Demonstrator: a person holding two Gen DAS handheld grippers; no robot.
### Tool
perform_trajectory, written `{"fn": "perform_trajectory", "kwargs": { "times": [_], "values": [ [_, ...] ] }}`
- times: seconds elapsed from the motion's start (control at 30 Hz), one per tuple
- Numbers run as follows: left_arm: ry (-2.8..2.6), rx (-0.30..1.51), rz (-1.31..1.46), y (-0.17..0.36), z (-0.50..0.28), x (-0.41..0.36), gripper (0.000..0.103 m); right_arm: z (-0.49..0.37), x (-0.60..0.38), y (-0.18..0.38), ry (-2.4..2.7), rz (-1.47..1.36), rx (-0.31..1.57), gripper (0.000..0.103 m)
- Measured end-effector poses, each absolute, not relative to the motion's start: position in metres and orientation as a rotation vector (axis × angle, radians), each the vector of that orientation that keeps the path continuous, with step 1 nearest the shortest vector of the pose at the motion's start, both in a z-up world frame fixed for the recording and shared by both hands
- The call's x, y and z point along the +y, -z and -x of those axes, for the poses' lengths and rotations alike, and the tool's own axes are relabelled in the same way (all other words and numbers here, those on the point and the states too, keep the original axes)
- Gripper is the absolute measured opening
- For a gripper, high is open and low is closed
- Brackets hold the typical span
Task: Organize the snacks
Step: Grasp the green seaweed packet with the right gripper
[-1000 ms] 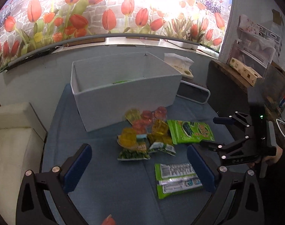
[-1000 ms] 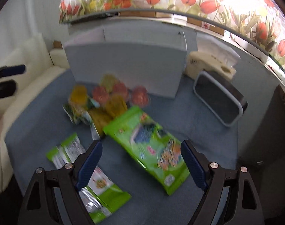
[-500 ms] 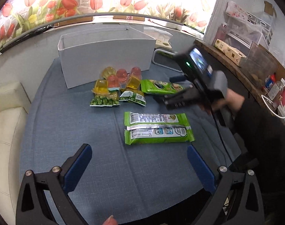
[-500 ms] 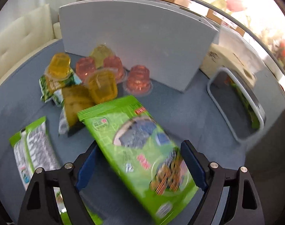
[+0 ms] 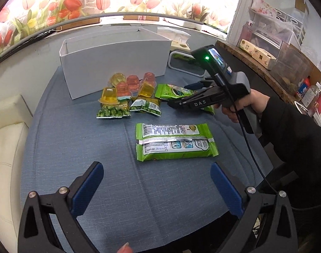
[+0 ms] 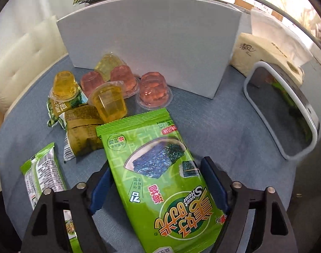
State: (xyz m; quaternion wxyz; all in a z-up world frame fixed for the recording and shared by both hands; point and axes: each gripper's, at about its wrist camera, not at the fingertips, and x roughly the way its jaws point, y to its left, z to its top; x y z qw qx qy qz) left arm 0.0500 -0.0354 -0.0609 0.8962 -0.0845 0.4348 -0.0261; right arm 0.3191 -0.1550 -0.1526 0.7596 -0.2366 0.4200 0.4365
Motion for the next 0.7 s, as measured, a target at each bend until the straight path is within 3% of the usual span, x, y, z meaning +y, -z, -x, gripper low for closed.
{"fn": "perform_trajectory", "kwargs": {
  "times": [0.33, 0.7],
  "values": [
    [0.100, 0.923, 0.105, 0.073, -0.070, -0.047, 0.103, -0.280, -0.202, 0.135, -0.818, 0.469, 0.876, 0.079],
    [0.474, 0.939, -0.234, 0.089, -0.137, -0.079, 0.103, -0.205, -0.266, 0.109, -0.793, 0.347, 0.870, 0.079]
  ]
}}
